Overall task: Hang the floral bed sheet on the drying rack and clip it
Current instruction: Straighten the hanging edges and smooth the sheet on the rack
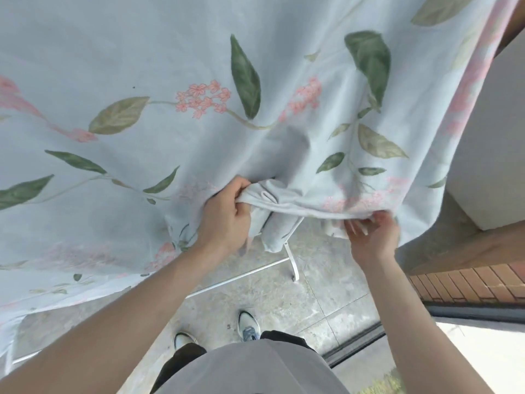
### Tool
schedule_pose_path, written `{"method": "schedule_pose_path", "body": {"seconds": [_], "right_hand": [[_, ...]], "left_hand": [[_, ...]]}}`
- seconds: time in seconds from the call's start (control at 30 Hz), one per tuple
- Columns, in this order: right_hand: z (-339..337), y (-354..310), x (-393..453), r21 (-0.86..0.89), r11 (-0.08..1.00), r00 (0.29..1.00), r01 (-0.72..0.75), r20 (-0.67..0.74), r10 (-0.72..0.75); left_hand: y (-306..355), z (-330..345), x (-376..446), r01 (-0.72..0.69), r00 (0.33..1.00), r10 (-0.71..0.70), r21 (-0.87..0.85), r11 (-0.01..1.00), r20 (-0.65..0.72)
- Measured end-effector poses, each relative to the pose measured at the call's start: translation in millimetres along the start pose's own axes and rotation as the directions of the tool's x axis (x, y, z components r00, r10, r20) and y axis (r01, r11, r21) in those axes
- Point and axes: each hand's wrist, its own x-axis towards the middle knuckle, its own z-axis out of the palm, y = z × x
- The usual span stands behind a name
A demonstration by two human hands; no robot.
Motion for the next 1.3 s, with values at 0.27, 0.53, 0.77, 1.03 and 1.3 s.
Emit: {"method": "schedule_pose_path", "body": {"seconds": [0.27, 0.53, 0.77, 1.03, 1.3], "right_hand": [[22, -93, 60, -0.24, 0.962, 0.986, 0.129, -0.068, -0.149], [13, 24, -14, -0.092, 0.79, 0.785, -0.606, 0.094, 0.613], [-2, 1, 5, -0.027, 0.981, 0.981, -0.193, -0.023, 0.192], [-26, 47, 48, -0.392, 0.918, 0.897, -0.067, -0.426, -0.116], [-34, 81, 96, -0.612, 0.779, 0.893, -0.138, -0.416, -0.169]], "left_hand": [[38, -30, 15, 0.3, 0.915, -0.23, -0.18, 0.937, 0.331], [55, -12, 12, 0.28, 0.886, -0.209, -0.119, 0.953, 0.414], [29, 4, 3, -0.128, 0.948, 0.021, 0.318, 0.94, 0.319], [-1, 23, 0, -0.481, 0.858, 0.216, 0.583, 0.654, 0.465], [-18, 54, -3, -0.544, 0.83, 0.176, 0.696, 0.469, 0.53]]}}
